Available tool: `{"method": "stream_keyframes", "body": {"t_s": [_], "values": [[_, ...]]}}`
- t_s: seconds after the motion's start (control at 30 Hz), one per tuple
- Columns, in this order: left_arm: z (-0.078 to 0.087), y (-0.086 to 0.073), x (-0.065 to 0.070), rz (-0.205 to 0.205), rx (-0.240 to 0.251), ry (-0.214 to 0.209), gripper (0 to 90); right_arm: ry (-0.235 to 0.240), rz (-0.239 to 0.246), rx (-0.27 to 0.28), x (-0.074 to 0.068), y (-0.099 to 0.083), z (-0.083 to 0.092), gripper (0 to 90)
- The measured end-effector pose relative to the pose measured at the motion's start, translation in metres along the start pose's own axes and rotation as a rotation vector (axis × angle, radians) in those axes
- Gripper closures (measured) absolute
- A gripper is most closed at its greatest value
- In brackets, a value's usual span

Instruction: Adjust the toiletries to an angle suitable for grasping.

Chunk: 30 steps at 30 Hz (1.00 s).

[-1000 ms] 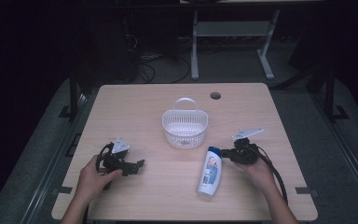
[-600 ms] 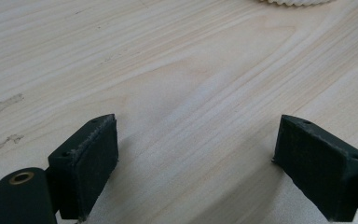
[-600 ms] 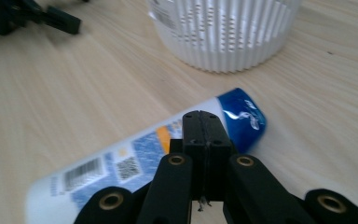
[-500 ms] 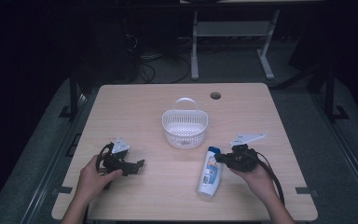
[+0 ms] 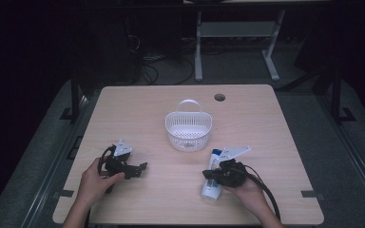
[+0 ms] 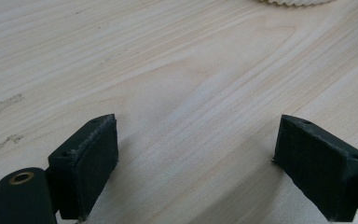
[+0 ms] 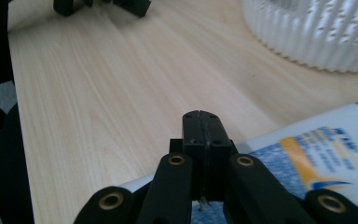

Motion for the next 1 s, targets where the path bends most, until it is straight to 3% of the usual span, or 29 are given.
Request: {"method": "stream_keyframes", "body": {"t_s": [0.47, 1.0], "values": [[0.000, 0.000, 0.000, -0.003, -0.002, 0.000, 13.0, 0.013, 0.040, -0.053, -0.013, -0.003, -0.010, 89.8], [0.000, 0.000, 0.000, -0.002, -0.002, 0.000, 13.0, -0.014, 0.025, -0.086, -0.008, -0.019, 0.003, 89.8]]}}
Point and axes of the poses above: each handheld gripper's, and its own axes: z roughly backward along the jaws, y roughly out of its top, x roughly to its right, the point moved 4 cm from there along -z, roughly forward along the jaws, and after that the axes turned 8 degrees about -x, right-handed, at the moved point
